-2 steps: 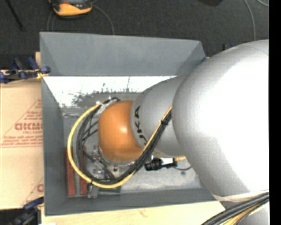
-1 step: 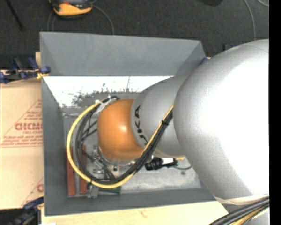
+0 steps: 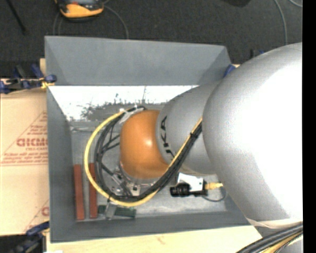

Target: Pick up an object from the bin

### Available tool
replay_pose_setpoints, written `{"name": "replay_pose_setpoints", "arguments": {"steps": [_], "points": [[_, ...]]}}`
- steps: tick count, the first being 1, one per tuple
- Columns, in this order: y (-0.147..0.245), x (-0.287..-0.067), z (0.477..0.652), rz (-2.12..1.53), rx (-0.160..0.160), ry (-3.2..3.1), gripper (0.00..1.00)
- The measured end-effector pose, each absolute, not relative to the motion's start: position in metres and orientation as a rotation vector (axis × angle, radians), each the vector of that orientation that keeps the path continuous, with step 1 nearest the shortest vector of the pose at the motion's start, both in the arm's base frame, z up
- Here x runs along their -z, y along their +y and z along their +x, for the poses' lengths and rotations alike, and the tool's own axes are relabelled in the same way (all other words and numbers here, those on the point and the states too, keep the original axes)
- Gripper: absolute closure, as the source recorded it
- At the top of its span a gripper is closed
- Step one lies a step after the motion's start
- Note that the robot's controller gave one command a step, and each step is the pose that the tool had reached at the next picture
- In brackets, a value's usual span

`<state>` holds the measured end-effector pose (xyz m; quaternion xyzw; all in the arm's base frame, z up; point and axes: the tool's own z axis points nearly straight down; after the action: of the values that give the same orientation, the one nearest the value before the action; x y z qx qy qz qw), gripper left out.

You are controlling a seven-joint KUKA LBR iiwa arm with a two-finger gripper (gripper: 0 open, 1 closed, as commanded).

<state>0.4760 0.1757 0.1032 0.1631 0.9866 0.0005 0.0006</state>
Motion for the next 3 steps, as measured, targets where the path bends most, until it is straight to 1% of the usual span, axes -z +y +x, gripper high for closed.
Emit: {"name": "replay_pose_setpoints", "arguments": {"steps": [1, 2, 3], "points": [[0.1758, -0.0689, 0.4772, 0.609, 0.000, 3.080, 0.00], [0.1804, -0.0700, 0.4756, 0.662, -0.002, 3.070, 1.00], [0.1803, -0.0700, 0.4756, 0.663, -0.002, 3.069, 1.00]]}}
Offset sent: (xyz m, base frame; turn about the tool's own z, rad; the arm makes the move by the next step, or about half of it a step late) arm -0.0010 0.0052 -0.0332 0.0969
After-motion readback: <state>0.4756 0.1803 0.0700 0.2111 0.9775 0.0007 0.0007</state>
